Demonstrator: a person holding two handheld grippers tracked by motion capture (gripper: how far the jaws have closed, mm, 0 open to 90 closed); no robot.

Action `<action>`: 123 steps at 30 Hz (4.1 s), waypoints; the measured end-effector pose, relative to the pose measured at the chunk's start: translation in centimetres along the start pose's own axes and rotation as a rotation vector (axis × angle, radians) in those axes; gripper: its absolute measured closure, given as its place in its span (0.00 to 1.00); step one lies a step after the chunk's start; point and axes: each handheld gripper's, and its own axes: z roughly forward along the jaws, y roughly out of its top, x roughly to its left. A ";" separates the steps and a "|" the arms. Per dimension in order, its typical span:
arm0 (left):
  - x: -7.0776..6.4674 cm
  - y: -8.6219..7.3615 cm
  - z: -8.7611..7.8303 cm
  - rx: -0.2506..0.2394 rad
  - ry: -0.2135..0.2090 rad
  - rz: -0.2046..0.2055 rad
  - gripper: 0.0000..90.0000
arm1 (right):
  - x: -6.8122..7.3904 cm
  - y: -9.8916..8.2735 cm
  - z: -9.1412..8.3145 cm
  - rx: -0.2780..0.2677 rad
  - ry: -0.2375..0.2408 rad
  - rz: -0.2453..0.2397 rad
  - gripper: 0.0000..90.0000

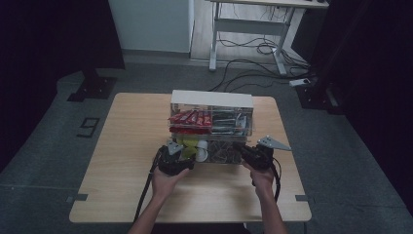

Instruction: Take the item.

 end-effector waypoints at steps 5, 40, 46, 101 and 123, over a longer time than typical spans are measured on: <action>-0.3 0.1 0.5 -0.001 0.007 0.003 0.32 | 0.0 0.0 0.0 0.000 0.000 0.000 0.98; -2.7 -0.6 1.7 -0.021 0.113 0.121 0.37 | -0.2 -0.2 0.0 0.000 -0.002 0.004 0.97; -2.6 -0.7 1.8 -0.025 0.064 0.089 0.44 | -0.2 -0.2 0.0 -0.003 -0.004 0.005 0.97; 0.0 -0.4 -3.8 -0.159 -0.031 -0.050 0.45 | -0.5 -0.4 0.0 0.002 -0.024 -0.001 0.97; 1.6 -1.3 -5.6 -0.163 -0.002 -0.070 0.45 | -0.4 -0.2 -0.3 0.000 -0.031 -0.010 0.99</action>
